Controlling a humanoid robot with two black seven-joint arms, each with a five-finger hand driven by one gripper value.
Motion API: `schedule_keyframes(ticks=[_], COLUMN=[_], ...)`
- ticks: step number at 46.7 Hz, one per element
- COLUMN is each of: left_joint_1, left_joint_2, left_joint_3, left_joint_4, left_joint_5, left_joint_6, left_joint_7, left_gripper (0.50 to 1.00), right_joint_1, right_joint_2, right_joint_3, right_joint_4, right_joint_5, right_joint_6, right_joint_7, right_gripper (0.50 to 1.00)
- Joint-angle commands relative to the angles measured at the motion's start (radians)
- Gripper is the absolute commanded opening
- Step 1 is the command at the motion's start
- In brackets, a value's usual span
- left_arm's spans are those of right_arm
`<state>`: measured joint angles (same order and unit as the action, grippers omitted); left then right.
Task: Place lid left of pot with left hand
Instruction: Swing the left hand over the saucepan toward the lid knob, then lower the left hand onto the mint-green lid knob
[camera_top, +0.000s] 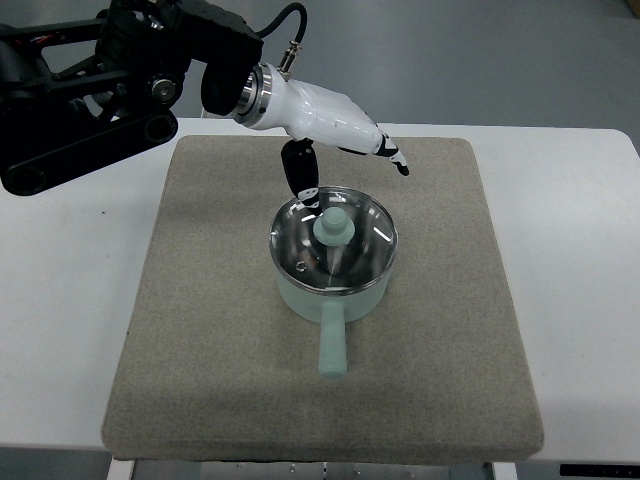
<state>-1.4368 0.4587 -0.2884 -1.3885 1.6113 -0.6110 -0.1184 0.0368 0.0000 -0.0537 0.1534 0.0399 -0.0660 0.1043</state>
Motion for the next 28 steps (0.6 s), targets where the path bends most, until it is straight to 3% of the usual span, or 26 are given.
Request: schedule_keyframes(ticks=[1, 6, 28], left_joint_1=[-0.004, -0.005, 0.036], left_joint_2=[-0.002, 0.001, 0.052], left_joint_3=[-0.001, -0.001, -0.001], left_joint_4=[-0.006, -0.018, -0.038], left_joint_5=[0.006, 0.007, 0.009], left_joint_6=[0.0, 0.0, 0.0], left_joint_7=[-0.001, -0.001, -0.001], left_gripper=[0.932, 0.902, 0.904], right_joint_1=[0.0, 0.0, 0.0], right_joint_2=[0.0, 0.0, 0.0], right_joint_3=[0.0, 0.0, 0.0], right_joint_4=[0.0, 0.0, 0.0], right_joint_5=[0.0, 0.0, 0.0], right_joint_6=[0.0, 0.0, 0.0], right_joint_7=[0.0, 0.0, 0.0], right_gripper=[0.921, 0.921, 0.921])
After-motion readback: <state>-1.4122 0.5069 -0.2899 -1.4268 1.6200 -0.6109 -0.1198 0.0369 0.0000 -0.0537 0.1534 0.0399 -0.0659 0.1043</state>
